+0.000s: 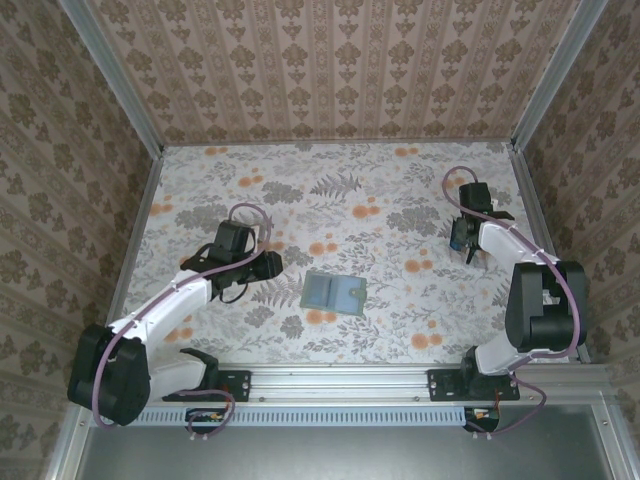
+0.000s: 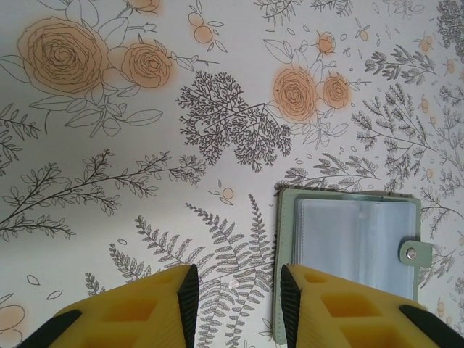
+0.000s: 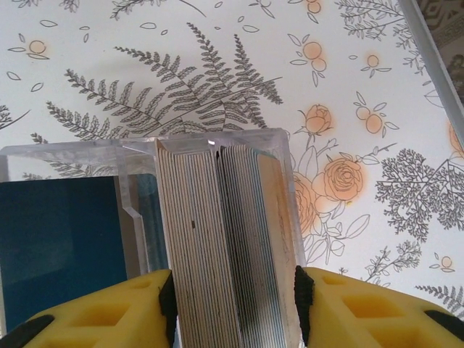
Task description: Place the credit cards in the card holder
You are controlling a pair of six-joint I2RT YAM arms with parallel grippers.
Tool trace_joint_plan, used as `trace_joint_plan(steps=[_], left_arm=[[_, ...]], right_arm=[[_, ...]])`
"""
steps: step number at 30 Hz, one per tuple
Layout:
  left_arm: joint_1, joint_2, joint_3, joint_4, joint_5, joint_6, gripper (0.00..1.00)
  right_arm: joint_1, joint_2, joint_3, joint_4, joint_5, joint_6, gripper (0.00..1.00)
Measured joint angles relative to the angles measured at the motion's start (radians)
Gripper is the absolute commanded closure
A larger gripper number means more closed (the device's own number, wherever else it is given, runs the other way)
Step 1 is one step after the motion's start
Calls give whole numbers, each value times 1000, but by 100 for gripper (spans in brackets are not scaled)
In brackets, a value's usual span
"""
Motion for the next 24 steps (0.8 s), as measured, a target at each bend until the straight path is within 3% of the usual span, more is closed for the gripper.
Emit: trace_joint_plan(steps=[10,16,24], left_arm=[[0,33,2,8,29,-9,63],[0,69,15,13,47,-9,64],[0,72,15,14,62,-9,64]], right_arm=[[0,-40,-3,2,45,2,60],[0,-48,-4,1,56,2,70],[0,-55,-4,-1,56,2,68]])
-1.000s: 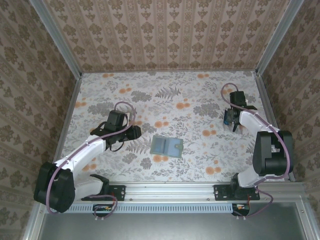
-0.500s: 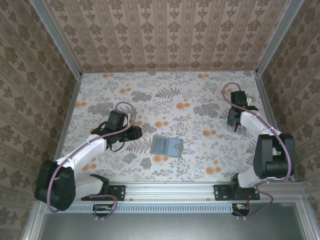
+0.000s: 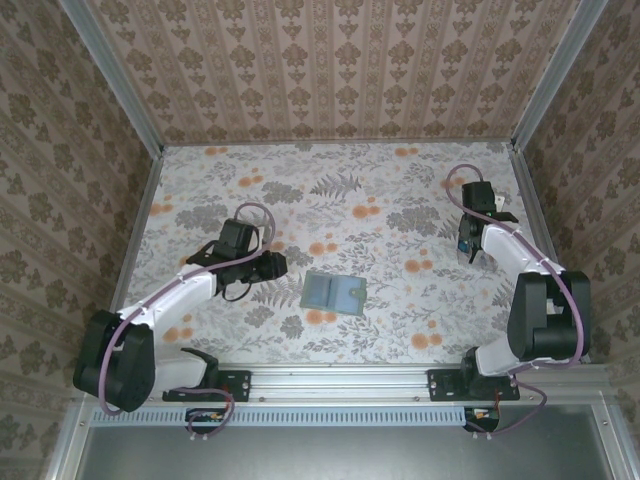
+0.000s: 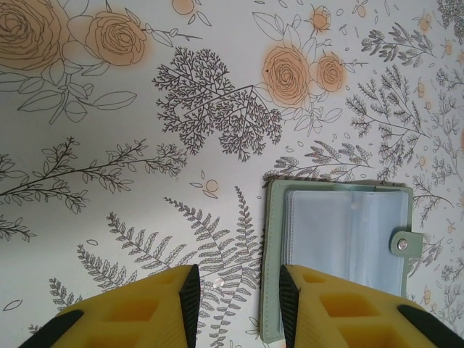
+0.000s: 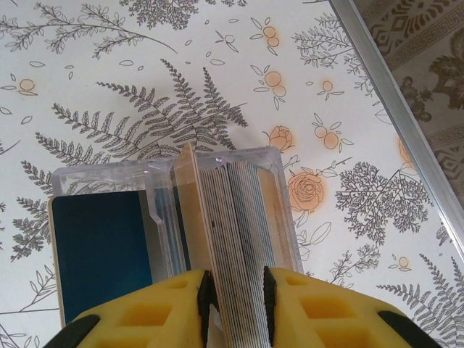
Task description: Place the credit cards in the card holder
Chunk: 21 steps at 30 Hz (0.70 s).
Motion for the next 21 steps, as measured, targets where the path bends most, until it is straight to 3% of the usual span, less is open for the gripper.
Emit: trace_joint_plan(steps=[21], left_arm=[[0,16,0,0,24,0,64]], right_arm=[[-4,63,24,-10,-10,-25,51]])
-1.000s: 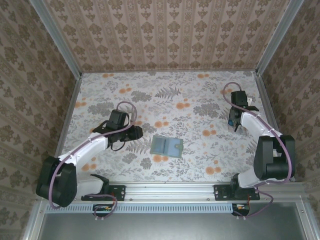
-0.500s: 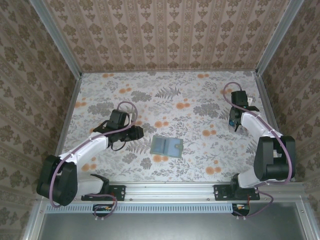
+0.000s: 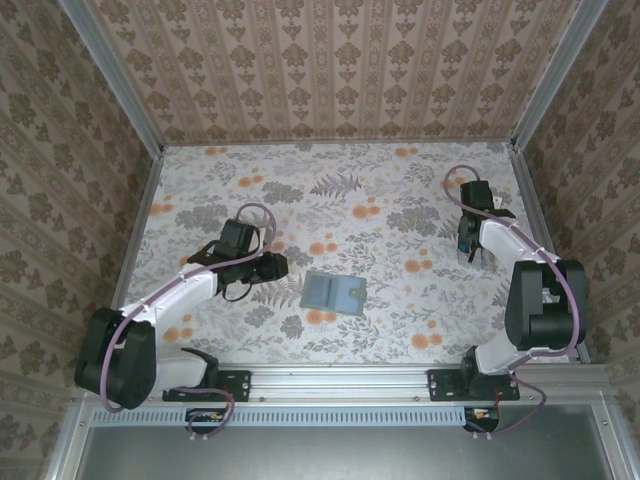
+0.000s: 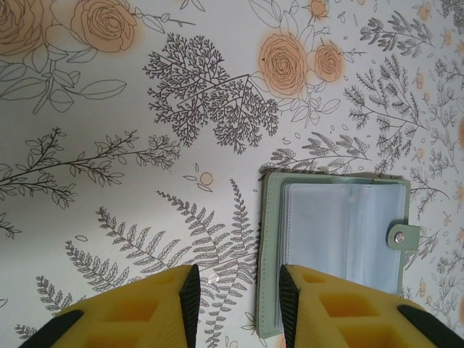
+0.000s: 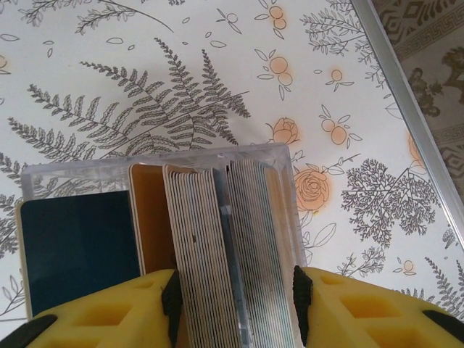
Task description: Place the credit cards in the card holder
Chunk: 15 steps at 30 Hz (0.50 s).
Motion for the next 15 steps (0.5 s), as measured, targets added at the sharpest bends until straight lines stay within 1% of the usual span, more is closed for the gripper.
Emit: trace_joint_plan(steps=[6,11,15], left_arm=[[0,2,0,0,3,0,63],[0,6,0,5,9,0,64],[0,15,0,5,14,0,64]], right_arm=[[0,-66,-20,2,-45,-9,50],[0,-13,-19,3,-52,-9,50],[-1,10,-5,3,-63,-8,47]])
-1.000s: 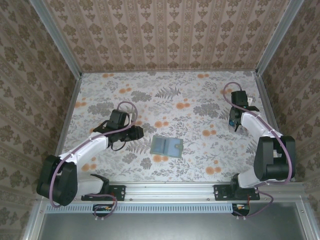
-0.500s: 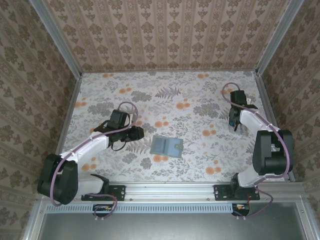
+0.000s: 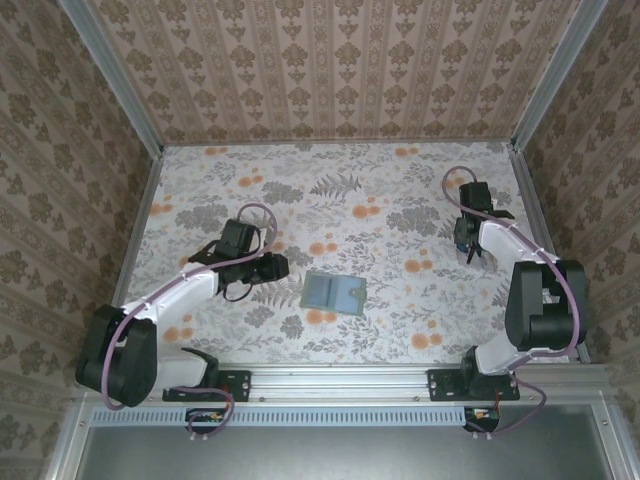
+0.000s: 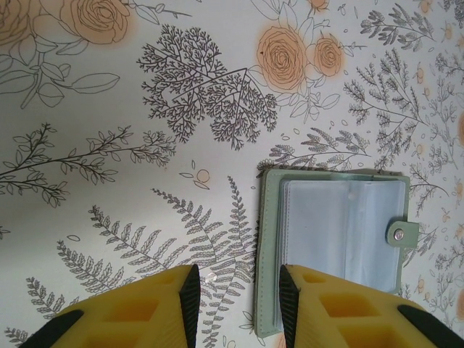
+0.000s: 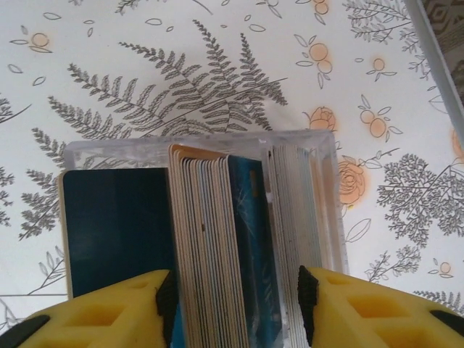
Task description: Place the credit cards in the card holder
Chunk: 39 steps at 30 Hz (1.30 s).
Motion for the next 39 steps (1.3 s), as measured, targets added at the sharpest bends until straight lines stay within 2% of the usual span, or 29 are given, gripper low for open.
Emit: trace_joint_plan(steps=[17,22,34,39], left_arm=[[0,46,13,3,13,0,64],[0,53,21,8,16,0,64],[0,54,21,8,19,0,64],[0,55,21,8,19,0,64]], right_arm=[[-2,-16,1,-13,72,8,58],[-3,-31,0,-13,91,12,65],[-3,-68,-15,-9,103,11,73],[-3,-76,-15,-9,103,11,81]])
